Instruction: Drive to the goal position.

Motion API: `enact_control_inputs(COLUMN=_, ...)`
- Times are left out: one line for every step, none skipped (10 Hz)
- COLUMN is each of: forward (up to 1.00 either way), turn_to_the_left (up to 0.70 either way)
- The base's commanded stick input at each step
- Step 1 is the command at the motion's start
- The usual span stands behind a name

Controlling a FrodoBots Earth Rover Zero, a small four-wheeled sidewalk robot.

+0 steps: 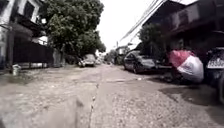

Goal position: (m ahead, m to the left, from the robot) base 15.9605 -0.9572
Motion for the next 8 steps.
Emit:
enact_control_inputs(forward=1.00, turn_to_the_left=0.00)
enact_control_inputs(forward=1.00, turn_to_the_left=0.00)
enact_control_inputs(forward=1.00, turn_to_the_left=0.00)
enact_control_inputs(forward=1.00, turn_to_the_left=0.00)
enact_control_inputs(forward=1.00, turn_to_the_left=0.00)
enact_control_inputs(forward=1.00, turn_to_the_left=0.00)
enact_control_inputs(forward=1.00, turn_to_the_left=0.00)
enact_control_inputs(forward=1.00, turn_to_the_left=0.00)
